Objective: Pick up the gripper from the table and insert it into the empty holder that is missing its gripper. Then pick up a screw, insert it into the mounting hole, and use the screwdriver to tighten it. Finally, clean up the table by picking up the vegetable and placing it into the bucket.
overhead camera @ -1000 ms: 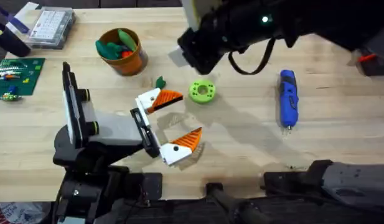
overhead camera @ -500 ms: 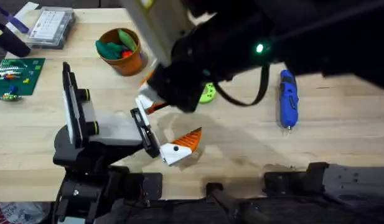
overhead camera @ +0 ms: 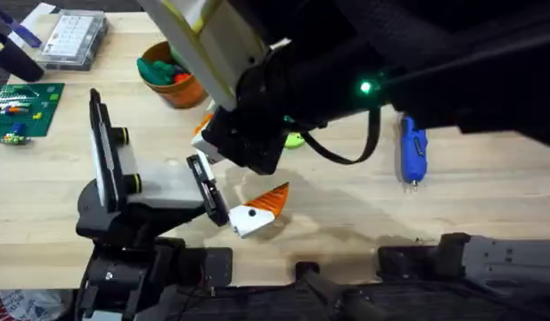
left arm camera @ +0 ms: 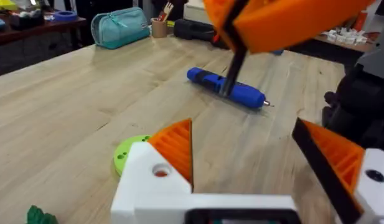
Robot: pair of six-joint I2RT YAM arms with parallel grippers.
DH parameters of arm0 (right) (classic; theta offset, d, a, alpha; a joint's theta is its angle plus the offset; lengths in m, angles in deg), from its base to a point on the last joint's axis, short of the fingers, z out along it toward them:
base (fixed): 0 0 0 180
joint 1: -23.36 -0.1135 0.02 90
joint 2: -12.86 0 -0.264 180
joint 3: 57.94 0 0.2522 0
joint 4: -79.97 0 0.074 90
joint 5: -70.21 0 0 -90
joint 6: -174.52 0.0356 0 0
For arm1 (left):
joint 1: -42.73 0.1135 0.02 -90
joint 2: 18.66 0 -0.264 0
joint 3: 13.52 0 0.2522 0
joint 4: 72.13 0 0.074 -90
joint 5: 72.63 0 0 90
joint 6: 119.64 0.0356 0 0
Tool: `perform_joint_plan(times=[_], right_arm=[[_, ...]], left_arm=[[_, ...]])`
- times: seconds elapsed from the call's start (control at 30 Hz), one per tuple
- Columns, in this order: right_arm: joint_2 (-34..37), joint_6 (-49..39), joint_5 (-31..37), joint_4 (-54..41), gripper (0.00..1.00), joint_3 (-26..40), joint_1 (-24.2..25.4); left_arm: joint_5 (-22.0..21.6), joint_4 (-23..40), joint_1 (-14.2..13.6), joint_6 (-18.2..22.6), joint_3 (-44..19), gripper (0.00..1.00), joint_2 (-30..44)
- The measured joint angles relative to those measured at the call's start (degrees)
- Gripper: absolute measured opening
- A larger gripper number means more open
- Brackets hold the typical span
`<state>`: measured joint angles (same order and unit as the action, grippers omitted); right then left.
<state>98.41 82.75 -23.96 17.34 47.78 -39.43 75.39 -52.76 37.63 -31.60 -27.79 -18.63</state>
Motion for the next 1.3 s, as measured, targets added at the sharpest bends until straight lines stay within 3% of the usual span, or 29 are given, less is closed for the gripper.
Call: perform_joint_plan(times=[1.3], right_arm=[[6.25, 0.05, -0.15, 0.84, 0.004, 0.14, 2.21]], left_arm=[[0.0, 0.0, 0.0, -0.01, 0.0, 0.986, 0.0]])
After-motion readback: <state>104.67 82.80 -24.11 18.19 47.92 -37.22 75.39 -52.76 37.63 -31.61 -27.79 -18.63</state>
